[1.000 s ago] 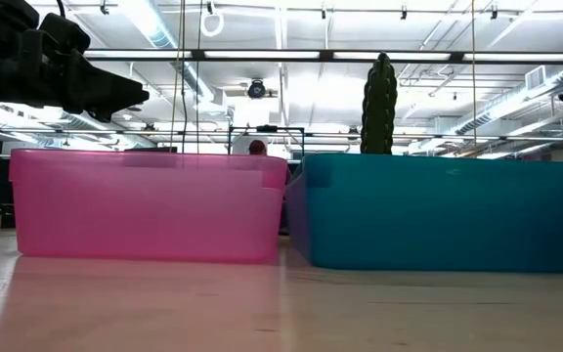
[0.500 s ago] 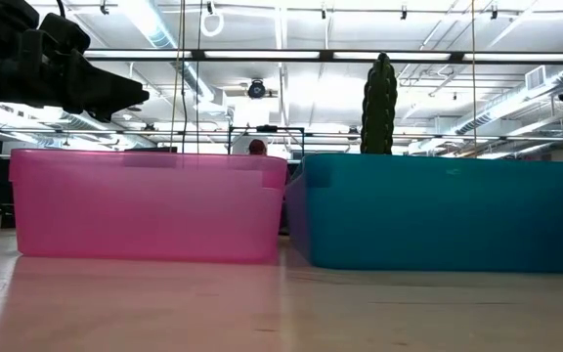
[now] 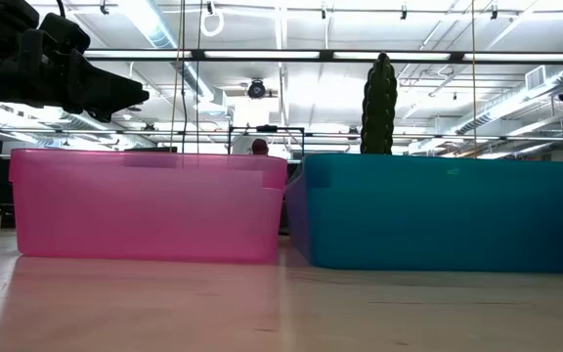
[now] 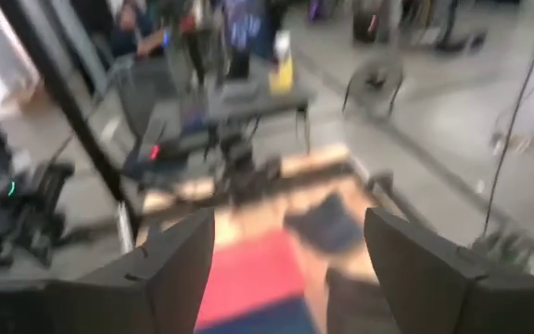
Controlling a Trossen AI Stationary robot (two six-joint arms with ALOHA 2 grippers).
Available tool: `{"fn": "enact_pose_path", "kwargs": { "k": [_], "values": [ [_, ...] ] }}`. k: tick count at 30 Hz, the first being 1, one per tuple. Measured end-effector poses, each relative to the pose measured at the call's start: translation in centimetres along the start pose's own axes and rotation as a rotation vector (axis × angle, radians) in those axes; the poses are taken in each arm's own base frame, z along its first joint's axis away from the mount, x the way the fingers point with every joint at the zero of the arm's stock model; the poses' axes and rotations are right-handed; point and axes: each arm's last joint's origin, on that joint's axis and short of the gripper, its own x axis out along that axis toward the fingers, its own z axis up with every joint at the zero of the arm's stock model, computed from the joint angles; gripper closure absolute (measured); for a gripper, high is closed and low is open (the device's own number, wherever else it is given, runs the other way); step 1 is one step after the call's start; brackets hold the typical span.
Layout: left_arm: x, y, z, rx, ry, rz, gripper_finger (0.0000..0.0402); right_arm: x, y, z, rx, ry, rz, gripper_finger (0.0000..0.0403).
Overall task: Pick & Place hat
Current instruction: Put the bottom black cap into the blue bin
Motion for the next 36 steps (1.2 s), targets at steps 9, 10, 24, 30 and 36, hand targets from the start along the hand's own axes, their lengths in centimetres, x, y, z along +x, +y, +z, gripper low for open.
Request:
{"fn": "enact_pose_path", "kwargs": {
  "k": [9, 10, 24, 30, 36],
  "values": [
    [0.0, 0.0, 0.0, 0.000, 0.000, 0.000, 0.0246, 4.6, 0.3, -2.0, 0.114, 0.323, 0.115, 0.0121],
    [0.0, 0.0, 0.0, 0.000, 0.000, 0.000, 0.0246, 5.1, 0.4, -2.3, 0.117, 0.351, 0.138, 0.0121],
    [0.0, 0.0, 0.0, 0.000, 0.000, 0.000, 0.0246, 14.6, 2.3, -12.6, -0.015, 0.916, 0.013, 0.0121],
    [0.0, 0.0, 0.0, 0.000, 0.000, 0.000, 0.0246, 16.2, 3.6, -17.2, -0.037, 1.045, -0.103, 0.0121],
    [0.0, 0.0, 0.0, 0.000, 0.000, 0.000, 0.0246, 16.8, 5.4, -21.3, -0.084, 1.123, -0.082, 0.0121]
  ]
}}
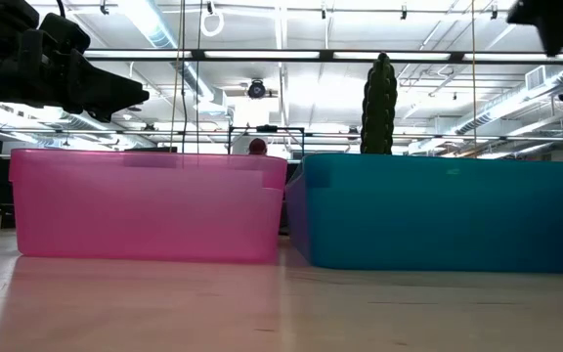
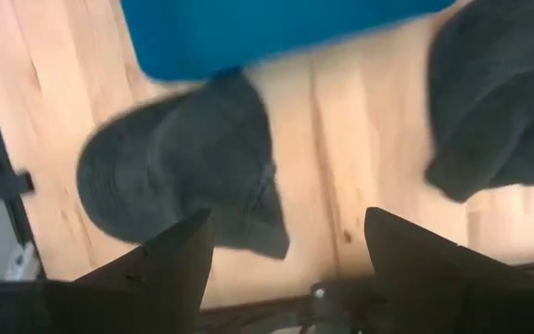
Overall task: Pick & Place hat
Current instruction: Put the bottom black cap into the blue bin
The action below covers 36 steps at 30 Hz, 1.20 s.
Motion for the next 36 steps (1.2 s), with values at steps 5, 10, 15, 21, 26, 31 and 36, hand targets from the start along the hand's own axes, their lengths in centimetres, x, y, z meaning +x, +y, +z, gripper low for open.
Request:
{"fn": "enact_pose_path", "kwargs": {
  "k": [5, 10, 15, 21, 26, 31, 36],
  "values": [
    [0.0, 0.0, 0.0, 0.000, 0.001, 0.000, 0.0246, 2.9, 0.7, -0.6, 0.017, 0.074, 0.038, 0.0121],
    [0.0, 0.0, 0.0, 0.000, 0.000, 0.000, 0.0246, 5.5, 0.9, -0.9, 0.021, 0.107, 0.097, 0.0121],
    [0.0, 0.0, 0.0, 0.000, 0.000, 0.000, 0.0246, 7.7, 1.4, -0.4, 0.020, 0.036, 0.156, 0.0121],
    [0.0, 0.0, 0.0, 0.000, 0.001, 0.000, 0.0246, 9.2, 2.3, 0.6, 0.011, -0.096, 0.291, 0.0121],
    [0.0, 0.0, 0.0, 0.000, 0.000, 0.000, 0.0246, 9.4, 2.5, 0.6, 0.003, -0.079, 0.345, 0.0121],
    [0.0, 0.0, 0.0, 0.000, 0.001, 0.000, 0.0246, 9.4, 2.8, 0.2, 0.015, -0.057, 0.343, 0.0121],
    [0.0, 0.0, 0.0, 0.000, 0.000, 0.000, 0.0246, 9.5, 3.2, -0.1, -0.034, -0.055, 0.332, 0.0121]
  ]
}}
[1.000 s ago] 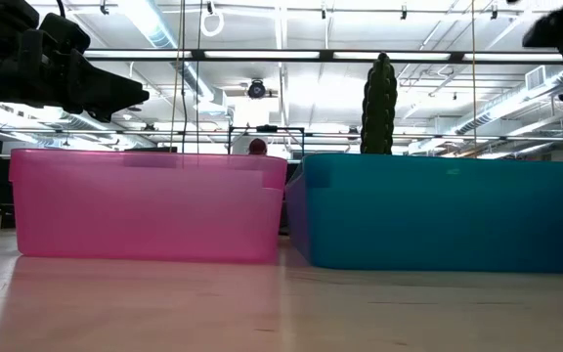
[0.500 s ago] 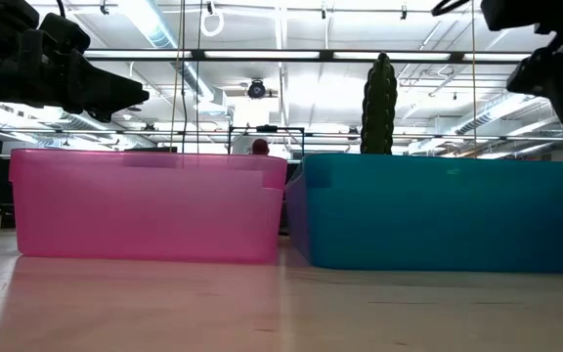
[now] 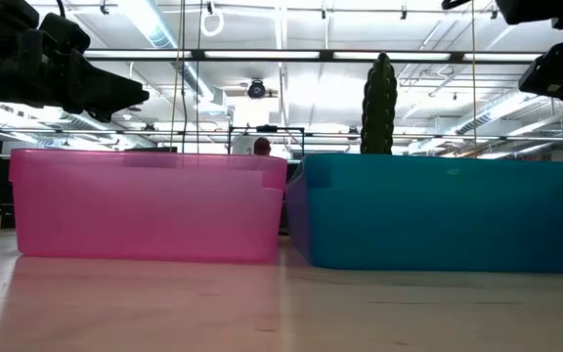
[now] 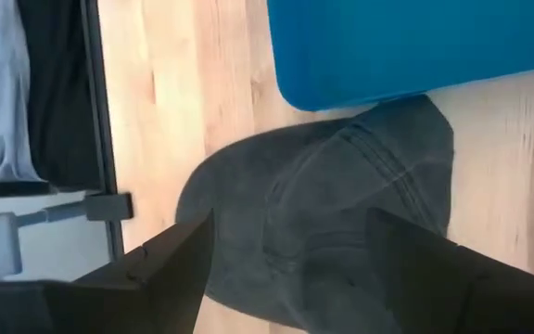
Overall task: Pick & Place hat
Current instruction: Put the bottom black cap into the blue bin
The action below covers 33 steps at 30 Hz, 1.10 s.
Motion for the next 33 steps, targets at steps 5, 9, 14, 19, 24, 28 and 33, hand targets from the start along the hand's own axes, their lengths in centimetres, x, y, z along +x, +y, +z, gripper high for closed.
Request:
{"fn": "enact_pose_path", "kwargs": {
  "k": [5, 9, 14, 19, 24, 28, 33],
  "values": [
    [0.0, 0.0, 0.0, 0.000, 0.000, 0.000, 0.0246, 0.8, 0.2, -0.9, -0.011, 0.043, -0.009, 0.0121],
    [0.0, 0.0, 0.0, 0.000, 0.000, 0.000, 0.0246, 2.7, -0.9, -2.3, 0.042, 0.103, -0.029, 0.0121],
    [0.0, 0.0, 0.0, 0.000, 0.000, 0.000, 0.0246, 4.8, -2.2, -3.6, 0.081, 0.151, 0.028, 0.0121],
    [0.0, 0.0, 0.0, 0.000, 0.000, 0.000, 0.0246, 6.5, -2.7, -4.2, 0.093, 0.117, 0.125, 0.0121],
    [0.0, 0.0, 0.0, 0.000, 0.001, 0.000, 0.0246, 7.5, -3.6, -5.1, 0.108, 0.123, 0.110, 0.0128],
    [0.0, 0.0, 0.0, 0.000, 0.000, 0.000, 0.0246, 7.5, -3.6, -5.1, 0.061, 0.130, 0.128, 0.0188],
    [0.0, 0.0, 0.0, 0.000, 0.000, 0.000, 0.0246, 7.0, -2.9, -4.8, 0.001, 0.170, 0.216, 0.0361]
  ]
}}
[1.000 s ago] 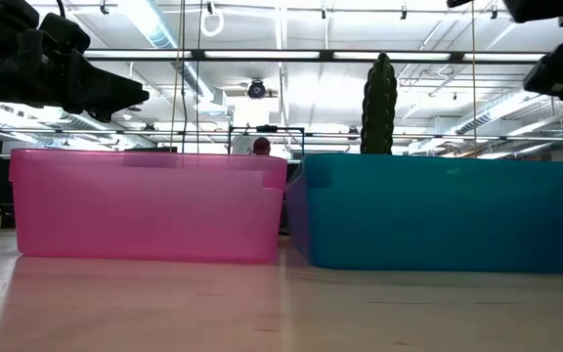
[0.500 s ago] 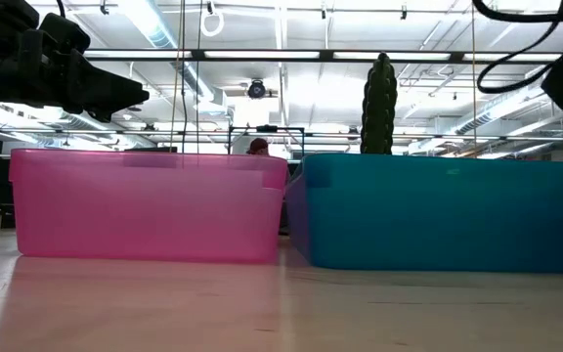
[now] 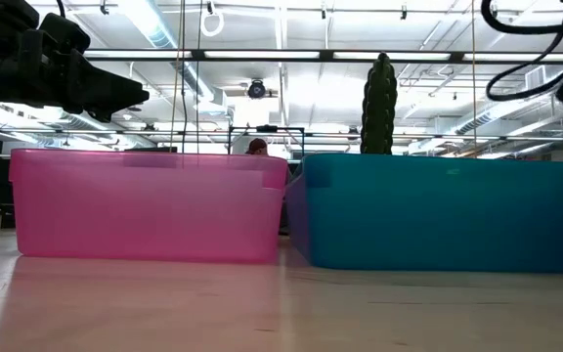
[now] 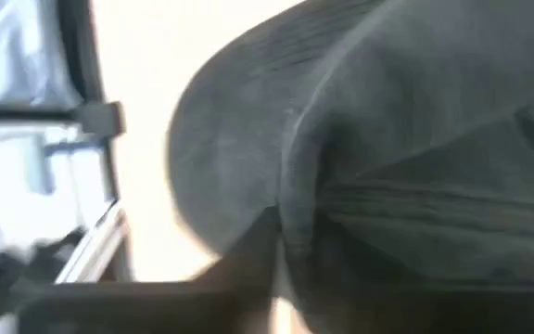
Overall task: Pick & Place hat
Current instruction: Put the bottom black cap into the blue bin
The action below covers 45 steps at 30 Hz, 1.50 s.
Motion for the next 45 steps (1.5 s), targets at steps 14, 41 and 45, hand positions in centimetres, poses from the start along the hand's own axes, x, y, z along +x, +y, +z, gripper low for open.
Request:
{"fn": "enact_pose_path", "kwargs": {
  "k": [14, 41, 45],
  "values": [
    [0.0, 0.0, 0.0, 0.000, 0.000, 0.000, 0.0246, -3.7, 3.5, 1.2, -0.005, 0.113, 0.039, 0.0399],
    [0.0, 0.0, 0.0, 0.000, 0.000, 0.000, 0.0246, -12.2, 0.3, 12.1, -0.323, -0.191, -0.108, 0.0403],
    [0.0, 0.0, 0.0, 0.000, 0.000, 0.000, 0.0246, -12.3, -0.2, 14.5, -0.360, -0.194, -0.123, 0.0403]
  ]
}}
